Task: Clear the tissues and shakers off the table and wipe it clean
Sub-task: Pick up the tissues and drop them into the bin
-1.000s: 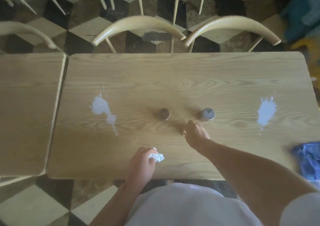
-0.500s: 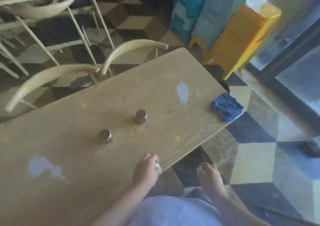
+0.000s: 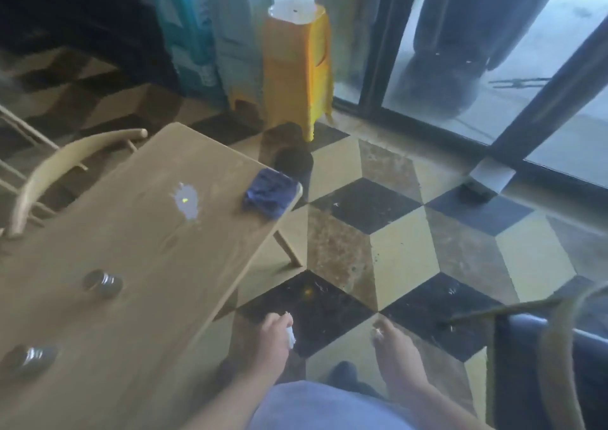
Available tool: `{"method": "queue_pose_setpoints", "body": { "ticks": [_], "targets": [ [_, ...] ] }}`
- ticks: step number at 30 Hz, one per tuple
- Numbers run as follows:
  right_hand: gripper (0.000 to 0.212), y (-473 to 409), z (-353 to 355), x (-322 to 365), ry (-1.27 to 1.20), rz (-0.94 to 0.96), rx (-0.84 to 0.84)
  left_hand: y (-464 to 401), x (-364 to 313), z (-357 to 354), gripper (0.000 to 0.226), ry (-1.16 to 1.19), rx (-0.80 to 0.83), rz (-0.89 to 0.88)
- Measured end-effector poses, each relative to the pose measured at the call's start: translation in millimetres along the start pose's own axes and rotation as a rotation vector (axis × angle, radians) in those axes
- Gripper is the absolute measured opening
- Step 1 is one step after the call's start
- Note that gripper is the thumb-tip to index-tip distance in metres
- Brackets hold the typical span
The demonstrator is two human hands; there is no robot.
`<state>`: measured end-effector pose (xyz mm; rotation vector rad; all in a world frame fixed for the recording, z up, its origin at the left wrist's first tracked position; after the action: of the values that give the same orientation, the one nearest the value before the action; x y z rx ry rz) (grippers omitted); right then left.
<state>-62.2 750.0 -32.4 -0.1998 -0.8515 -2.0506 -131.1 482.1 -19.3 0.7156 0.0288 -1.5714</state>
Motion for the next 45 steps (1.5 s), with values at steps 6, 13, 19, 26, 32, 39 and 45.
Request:
{"method": "queue_pose_setpoints", "body": {
  "ticks": [6,13,19,26,32,39,45],
  "targets": [
    [0.028,-10,11,-64,-0.029,-0.145,0.077,-33,-59,-12,0.021,-0.048,0.054,-0.003],
    [0.024,-55,39,-83,-0.059,-0.236,0.066,-105,-97,-18,0.014,-0.164,0.128,-0.009],
    [0.021,-141,71,-104,0.014,-0.314,0.022,-223,-159,-5,0.013,-0.122,0.182,-0.099],
    [0.013,-225,145,-24,-0.118,-0.332,-0.071,-309,-194,27,0.017,-0.14,0.177,-0.131],
    [0.015,-292,172,19,-0.16,-0.292,-0.054,-344,-191,31,0.015,-0.127,0.185,-0.093],
    [0.003,-396,189,63,-0.115,-0.187,0.129,-421,-191,48,0.015,-0.034,0.101,0.06],
    [0.007,-531,238,101,-0.028,-0.114,0.158,-491,-199,89,0.019,-0.021,-0.01,0.25]
  ]
}}
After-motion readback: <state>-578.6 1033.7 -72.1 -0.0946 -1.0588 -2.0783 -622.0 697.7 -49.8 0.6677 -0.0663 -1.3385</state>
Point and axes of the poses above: each hand's wrist, its own y-axis away from the middle knuckle, its own z-axis out of the back of the hand, x = y × z, the point moved 9 cm from there along -y, towards the middle knuckle, and after that the axes turned 1 degree about -x, right-handed, at the moved point
